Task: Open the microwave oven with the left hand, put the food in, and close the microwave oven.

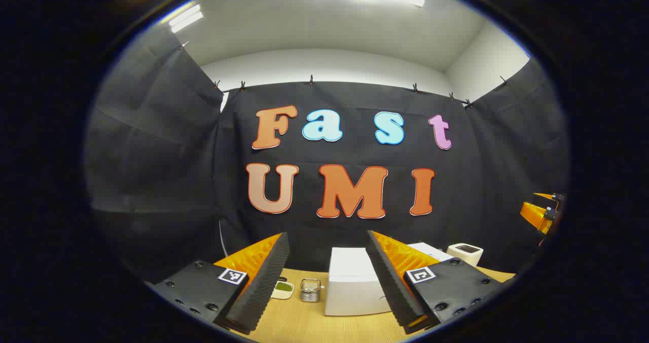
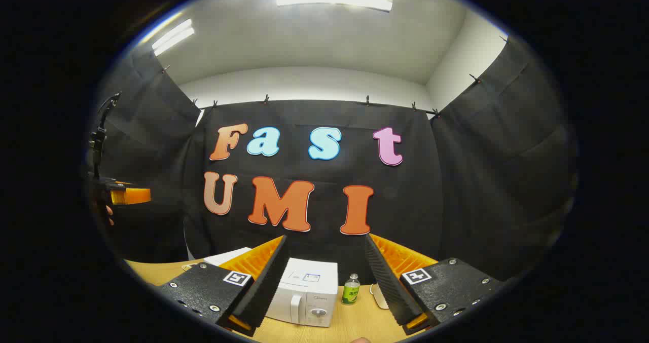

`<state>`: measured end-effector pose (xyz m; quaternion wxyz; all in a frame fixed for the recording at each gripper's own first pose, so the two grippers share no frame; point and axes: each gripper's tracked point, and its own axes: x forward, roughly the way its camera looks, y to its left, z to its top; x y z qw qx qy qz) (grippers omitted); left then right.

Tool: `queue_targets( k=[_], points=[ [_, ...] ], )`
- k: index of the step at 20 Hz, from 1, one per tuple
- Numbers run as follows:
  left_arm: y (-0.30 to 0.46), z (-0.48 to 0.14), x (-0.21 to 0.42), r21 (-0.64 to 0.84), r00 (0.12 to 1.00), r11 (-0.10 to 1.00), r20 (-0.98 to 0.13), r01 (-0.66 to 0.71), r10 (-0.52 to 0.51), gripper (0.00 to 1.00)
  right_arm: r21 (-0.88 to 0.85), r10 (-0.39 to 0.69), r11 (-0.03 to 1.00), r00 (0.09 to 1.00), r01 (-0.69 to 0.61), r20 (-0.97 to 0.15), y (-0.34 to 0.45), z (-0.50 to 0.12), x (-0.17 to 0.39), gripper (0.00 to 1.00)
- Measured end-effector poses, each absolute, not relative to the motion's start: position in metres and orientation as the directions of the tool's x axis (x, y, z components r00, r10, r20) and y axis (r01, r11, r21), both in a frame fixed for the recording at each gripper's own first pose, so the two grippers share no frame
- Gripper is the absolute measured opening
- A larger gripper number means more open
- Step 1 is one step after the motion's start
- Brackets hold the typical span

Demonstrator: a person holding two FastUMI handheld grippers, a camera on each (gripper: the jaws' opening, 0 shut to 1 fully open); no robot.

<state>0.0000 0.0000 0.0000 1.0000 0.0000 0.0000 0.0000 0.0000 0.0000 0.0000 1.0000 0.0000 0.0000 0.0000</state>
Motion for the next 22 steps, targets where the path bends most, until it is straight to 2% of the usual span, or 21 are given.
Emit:
queue_targets(
  k=[4, 9, 11, 12, 13, 22],
  points=[
    [-0.001, -0.010, 0.009, -0.026, 0.999, 1.000, -0.036, 0.004, -0.005, 0.96, 0.006, 0.000, 1.000, 1.000, 0.000, 0.007, -0.002, 0.001, 0.007, 0.93],
    [0.000, -0.005, 0.019, -0.040, 1.000, 0.999, -0.009, -0.014, 0.013, 0.98, 0.011, 0.011, 1.000, 1.000, -0.011, -0.004, -0.010, 0.002, 0.013, 0.93],
    [-0.009, -0.008, 0.018, -0.050, 1.000, 0.999, -0.014, 0.005, -0.005, 0.96, 0.020, -0.002, 1.000, 1.000, 0.002, 0.005, -0.018, 0.006, 0.011, 0.93],
    [-0.012, -0.005, 0.017, -0.052, 1.000, 0.999, -0.003, 0.015, -0.015, 1.00, 0.024, -0.008, 1.000, 1.000, 0.008, 0.010, -0.019, 0.007, 0.010, 0.93],
    [-0.015, -0.001, 0.016, -0.048, 1.000, 0.999, 0.008, 0.018, -0.017, 0.96, 0.025, -0.018, 1.000, 1.000, 0.017, 0.015, -0.023, 0.007, 0.007, 0.93],
    [-0.036, 0.012, 0.001, -0.018, 1.000, 1.000, 0.017, 0.018, -0.017, 0.96, 0.022, -0.005, 1.000, 1.000, 0.006, -0.025, -0.028, 0.009, -0.010, 0.92]
  ],
)
